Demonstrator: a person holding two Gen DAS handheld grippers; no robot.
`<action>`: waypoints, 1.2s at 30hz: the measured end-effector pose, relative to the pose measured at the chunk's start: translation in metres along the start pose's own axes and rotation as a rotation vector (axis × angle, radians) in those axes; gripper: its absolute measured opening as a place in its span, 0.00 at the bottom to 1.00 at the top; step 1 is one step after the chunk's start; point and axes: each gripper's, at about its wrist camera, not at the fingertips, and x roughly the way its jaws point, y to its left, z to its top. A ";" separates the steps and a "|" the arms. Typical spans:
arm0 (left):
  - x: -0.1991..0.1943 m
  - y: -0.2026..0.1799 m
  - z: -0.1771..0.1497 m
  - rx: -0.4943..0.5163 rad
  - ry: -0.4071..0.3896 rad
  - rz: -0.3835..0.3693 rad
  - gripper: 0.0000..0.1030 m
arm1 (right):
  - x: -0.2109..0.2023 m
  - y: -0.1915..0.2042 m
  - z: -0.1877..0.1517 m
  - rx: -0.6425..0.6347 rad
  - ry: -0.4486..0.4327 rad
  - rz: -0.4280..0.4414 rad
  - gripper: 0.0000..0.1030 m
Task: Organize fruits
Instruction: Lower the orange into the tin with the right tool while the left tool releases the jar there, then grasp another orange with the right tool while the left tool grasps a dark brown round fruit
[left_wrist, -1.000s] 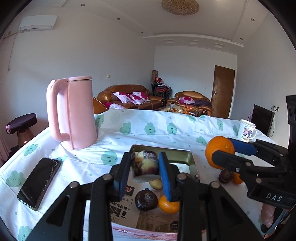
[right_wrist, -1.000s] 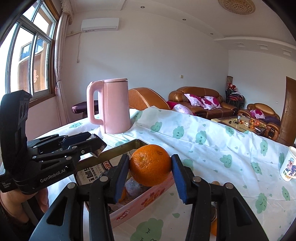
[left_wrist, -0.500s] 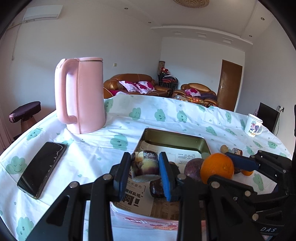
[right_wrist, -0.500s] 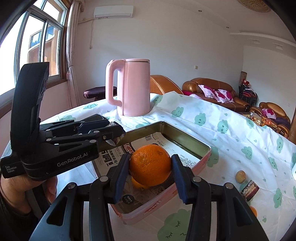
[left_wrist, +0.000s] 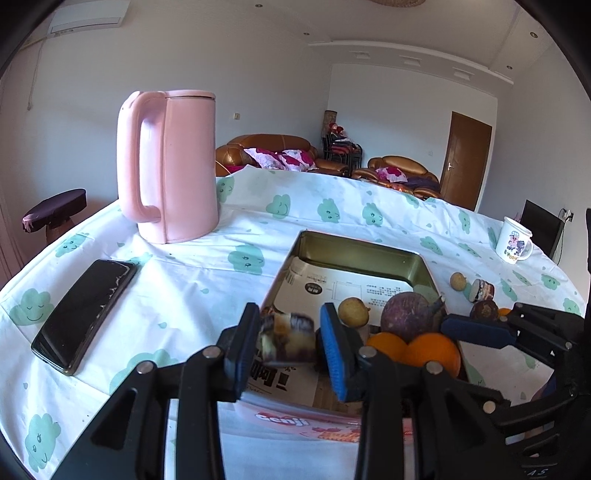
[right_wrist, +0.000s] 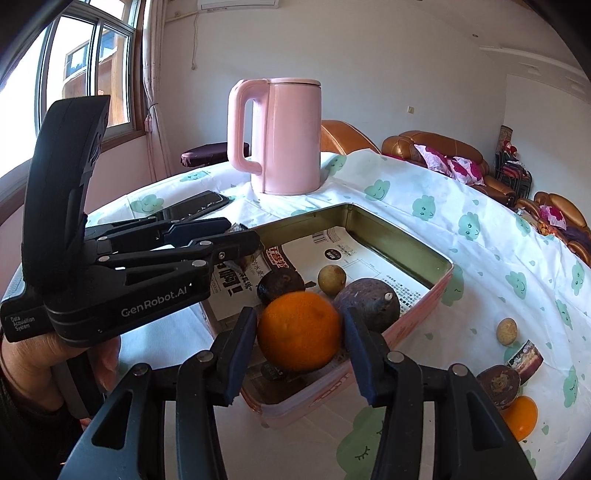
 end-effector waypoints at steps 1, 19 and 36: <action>-0.003 0.001 0.000 -0.007 -0.012 0.008 0.56 | -0.003 -0.001 -0.001 0.004 -0.008 0.003 0.64; -0.007 -0.100 0.010 0.115 -0.058 -0.157 0.89 | -0.073 -0.148 -0.056 0.238 0.054 -0.286 0.65; 0.020 -0.168 0.014 0.217 -0.001 -0.231 0.93 | -0.054 -0.171 -0.065 0.358 0.137 -0.231 0.34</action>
